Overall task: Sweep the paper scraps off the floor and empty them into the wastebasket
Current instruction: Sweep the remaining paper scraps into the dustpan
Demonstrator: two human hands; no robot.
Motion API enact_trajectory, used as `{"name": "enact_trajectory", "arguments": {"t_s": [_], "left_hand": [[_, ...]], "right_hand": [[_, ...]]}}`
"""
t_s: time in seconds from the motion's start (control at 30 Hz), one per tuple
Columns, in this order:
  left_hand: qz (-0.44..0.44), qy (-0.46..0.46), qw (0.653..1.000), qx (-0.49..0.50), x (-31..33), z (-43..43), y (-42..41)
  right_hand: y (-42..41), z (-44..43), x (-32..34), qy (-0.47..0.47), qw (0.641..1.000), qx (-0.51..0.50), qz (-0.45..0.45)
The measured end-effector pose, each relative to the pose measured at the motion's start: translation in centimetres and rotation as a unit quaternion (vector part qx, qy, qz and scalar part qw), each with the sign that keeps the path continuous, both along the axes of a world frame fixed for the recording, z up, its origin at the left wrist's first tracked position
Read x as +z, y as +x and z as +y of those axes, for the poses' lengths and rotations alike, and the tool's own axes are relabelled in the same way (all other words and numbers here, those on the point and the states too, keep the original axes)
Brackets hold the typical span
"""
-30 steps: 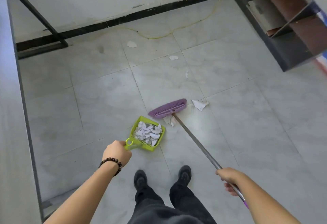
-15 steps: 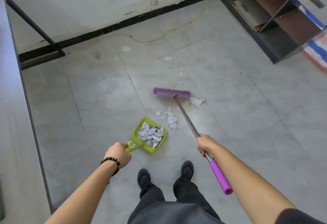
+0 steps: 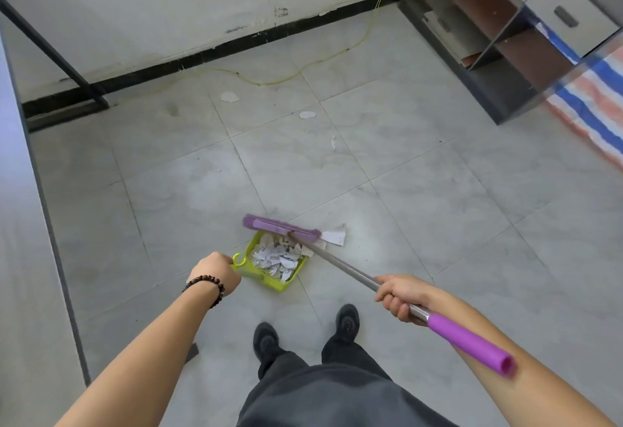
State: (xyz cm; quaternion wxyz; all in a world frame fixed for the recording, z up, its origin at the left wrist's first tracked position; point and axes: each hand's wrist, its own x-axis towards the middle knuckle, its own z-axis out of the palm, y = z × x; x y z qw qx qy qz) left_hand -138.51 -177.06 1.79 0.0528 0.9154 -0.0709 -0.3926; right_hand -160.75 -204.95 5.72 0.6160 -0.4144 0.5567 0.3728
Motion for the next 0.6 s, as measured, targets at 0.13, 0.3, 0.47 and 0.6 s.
{"name": "enact_trajectory", "arguments": {"t_s": [0.13,0.3,0.47,0.6], "left_hand": [[0.021,-0.006,1.0,0.008,0.0,1.0,0.2],[0.035,-0.003,0.999,-0.029,-0.2,3.0,-0.6],[0.044,-0.01,0.999,-0.02,0.0,2.5,-1.8],[0.04,-0.012,0.999,-0.026,0.0,1.3,-3.7]], "right_hand": [[-0.6,0.3,1.2,-0.008,0.998,-0.055,-0.035],[1.4,2.3,0.3,-0.092,0.993,-0.031,-0.071],[1.6,2.4,-2.1,-0.167,0.984,-0.019,-0.065],[1.3,2.7,-3.3,-0.189,0.98,-0.032,-0.046]]}}
